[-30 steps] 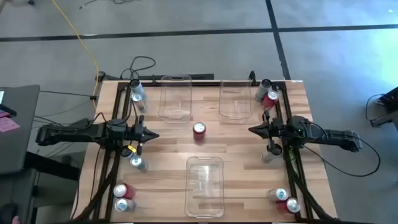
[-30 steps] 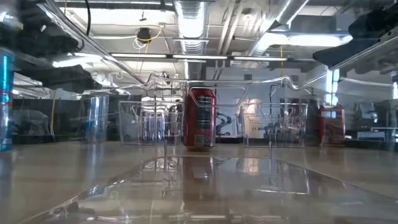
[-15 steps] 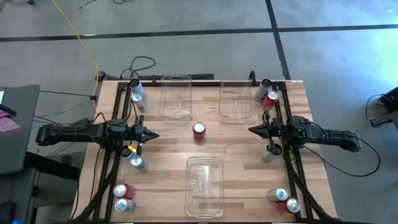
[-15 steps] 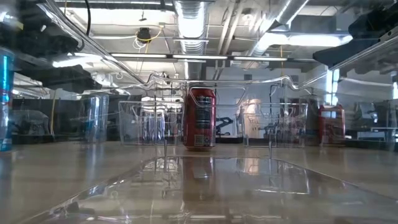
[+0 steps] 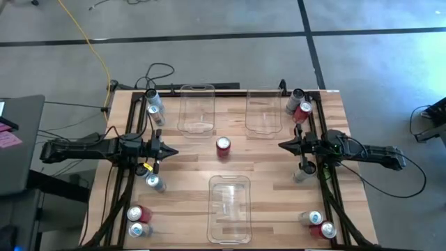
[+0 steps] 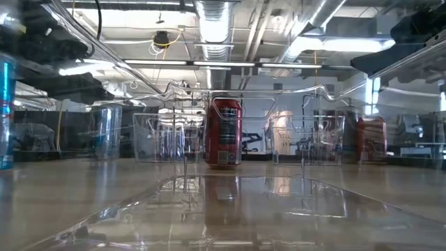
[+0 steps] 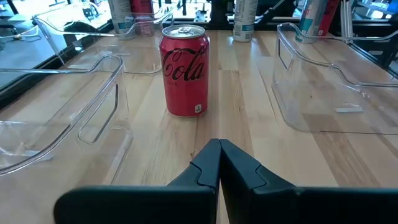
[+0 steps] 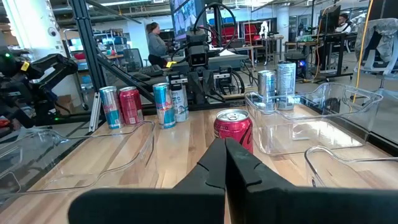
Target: Sort soda cans
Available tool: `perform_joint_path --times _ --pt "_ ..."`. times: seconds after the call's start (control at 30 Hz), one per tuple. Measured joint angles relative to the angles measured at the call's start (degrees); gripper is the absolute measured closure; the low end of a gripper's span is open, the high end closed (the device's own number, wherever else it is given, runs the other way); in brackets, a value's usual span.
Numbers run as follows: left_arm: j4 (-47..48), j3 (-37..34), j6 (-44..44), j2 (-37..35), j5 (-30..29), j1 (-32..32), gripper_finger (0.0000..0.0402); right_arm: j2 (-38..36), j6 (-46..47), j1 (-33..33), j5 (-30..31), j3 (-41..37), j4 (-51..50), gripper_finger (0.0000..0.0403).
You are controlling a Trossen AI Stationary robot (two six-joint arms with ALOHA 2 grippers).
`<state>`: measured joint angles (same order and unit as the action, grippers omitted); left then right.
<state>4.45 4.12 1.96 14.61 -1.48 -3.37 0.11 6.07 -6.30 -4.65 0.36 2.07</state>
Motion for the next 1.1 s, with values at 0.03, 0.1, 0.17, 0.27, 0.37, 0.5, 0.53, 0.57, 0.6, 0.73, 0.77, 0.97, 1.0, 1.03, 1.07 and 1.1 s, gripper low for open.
perform_joint_path --times 0.03,0.1,0.17,0.27,0.37,0.5,0.53,0.57,0.6,0.73,0.77,0.97,1.0,1.03,1.07,1.1 --pt "0.0 0.0 0.0 0.0 0.0 0.0 0.0397 0.0 0.0 0.0 0.0 0.0 0.0 0.0390" --pt "0.0 0.0 0.0 0.0 0.0 0.0 0.0397 0.0 0.0 0.0 0.0 0.0 0.0 0.0390" --pt "-0.1 0.0 0.6 0.0 0.0 0.0 0.0397 0.0 0.0 0.0 0.0 0.0 0.0 0.0390" --pt "-0.8 0.0 8.7 0.0 -0.2 0.0 0.0397 0.0 0.0 0.0 0.0 0.0 0.0 0.0390" --pt "-0.8 0.0 13.1 0.0 -0.2 0.0 0.0397 0.0 0.0 0.0 0.0 0.0 0.0 0.0390" --pt "-0.4 0.0 13.8 0.0 -0.3 0.0 0.0397 0.0 -0.3 -0.1 0.0 0.0 0.0 0.0390" --pt "-0.3 0.0 13.6 0.0 -0.3 0.0 0.0397 0.0 -1.0 -0.3 0.0 0.0 0.0 0.0390" --pt "-0.4 0.0 13.3 0.0 -0.3 0.0 0.0397 0.0 -1.4 -0.5 0.0 0.0 0.0 0.0390" --pt "-0.9 0.0 13.2 0.0 -0.4 0.0 0.0397 0.0 -1.4 -0.6 0.0 0.0 0.0 0.0390" --pt "-5.3 -0.1 11.9 -0.1 -1.9 0.0 0.0397 0.0 0.8 -0.6 0.0 0.0 0.4 0.0390" --pt "-6.4 -0.1 10.9 -0.1 -2.6 0.0 0.0397 0.0 1.5 -0.6 0.0 0.0 1.0 0.0390" --pt "-16.5 -0.1 8.9 0.0 -7.2 0.0 0.0397 0.0 1.9 -1.0 0.0 1.9 6.5 0.0390" --pt "-18.0 -0.1 8.9 0.0 -7.6 0.0 0.0397 0.0 1.7 -1.0 0.0 2.9 7.5 0.0390" --pt "-19.5 -0.1 8.9 0.0 -7.9 0.0 0.0397 0.0 1.1 -1.0 0.0 3.9 8.1 0.0390" --pt "-21.0 -0.1 8.8 0.0 -8.4 0.0 0.0397 -0.1 0.4 -1.0 0.0 5.0 8.3 0.0390" --pt "-22.3 -0.1 8.7 0.0 -9.2 0.0 0.0397 0.0 -0.1 -1.0 0.0 6.0 8.4 0.0390"
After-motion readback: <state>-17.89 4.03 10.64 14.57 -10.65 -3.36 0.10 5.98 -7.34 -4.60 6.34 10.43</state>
